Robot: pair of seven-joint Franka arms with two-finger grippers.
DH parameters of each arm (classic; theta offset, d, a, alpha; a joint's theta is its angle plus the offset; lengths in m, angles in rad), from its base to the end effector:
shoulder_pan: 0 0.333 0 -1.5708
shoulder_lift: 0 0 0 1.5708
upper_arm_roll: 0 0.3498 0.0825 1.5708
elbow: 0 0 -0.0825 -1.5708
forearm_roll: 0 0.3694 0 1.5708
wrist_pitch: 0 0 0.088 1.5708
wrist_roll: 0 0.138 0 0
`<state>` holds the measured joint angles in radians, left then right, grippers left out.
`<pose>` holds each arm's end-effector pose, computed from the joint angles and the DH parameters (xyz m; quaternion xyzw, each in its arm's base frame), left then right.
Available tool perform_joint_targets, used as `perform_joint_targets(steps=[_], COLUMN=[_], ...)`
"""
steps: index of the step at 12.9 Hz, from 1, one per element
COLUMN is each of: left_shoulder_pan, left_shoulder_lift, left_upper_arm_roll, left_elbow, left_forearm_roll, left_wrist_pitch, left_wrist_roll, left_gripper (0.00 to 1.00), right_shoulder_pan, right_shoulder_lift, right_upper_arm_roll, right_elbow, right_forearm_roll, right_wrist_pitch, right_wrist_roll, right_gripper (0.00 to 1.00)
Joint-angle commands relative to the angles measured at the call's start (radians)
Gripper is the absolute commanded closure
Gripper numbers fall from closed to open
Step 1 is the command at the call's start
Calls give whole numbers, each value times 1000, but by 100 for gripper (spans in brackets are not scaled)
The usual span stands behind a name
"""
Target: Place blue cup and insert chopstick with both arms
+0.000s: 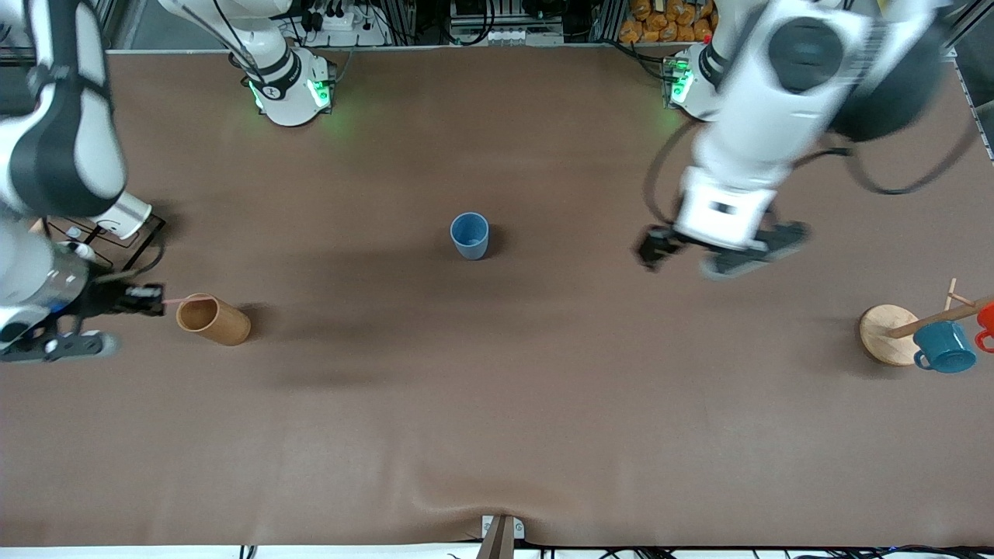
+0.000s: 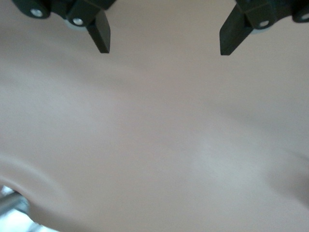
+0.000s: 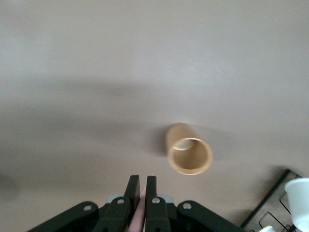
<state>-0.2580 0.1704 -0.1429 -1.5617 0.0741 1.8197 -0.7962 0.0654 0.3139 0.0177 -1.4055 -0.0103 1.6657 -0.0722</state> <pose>0.5747 -0.2273 0.5572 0.9804 0.1903 0.0506 0.0051 0.6425 0.0506 0.5246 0.9966 0.0778 -0.0268 0.0025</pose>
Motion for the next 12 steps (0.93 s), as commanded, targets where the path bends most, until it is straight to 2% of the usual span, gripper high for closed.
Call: perform_joint_targets(steps=[1,2,5,9,12], left_shoulder_pan=[92,118,158,154,189], left_shoulder_lift=[-44,-52,-68,-92,-104], left_upper_arm_roll=[-17,-18,-6,135,166], left_elbow=[-20,-12,32,34,32], left_forearm_roll=[-1,-2,-2,-34,-65], left_wrist_pitch=[-17,-35,-97,-155,-192], left_wrist_roll=[102,130,271,578,706], left_gripper=[0,0,0,0,0], right_shoulder_pan=[144,209,394,563,623], right_shoulder_lift=[-56,-56,-47,-12,-1], right_upper_arm_roll=[37,56,56,54,54], right_elbow=[-26,-26,-33,-42,-113], right_forearm_roll=[1,-3,-4,6,6], right_wrist_pitch=[-4,5,84,166,261], right_wrist_roll=[11,14,26,58,136], right_gripper=[100,100,100,100,100])
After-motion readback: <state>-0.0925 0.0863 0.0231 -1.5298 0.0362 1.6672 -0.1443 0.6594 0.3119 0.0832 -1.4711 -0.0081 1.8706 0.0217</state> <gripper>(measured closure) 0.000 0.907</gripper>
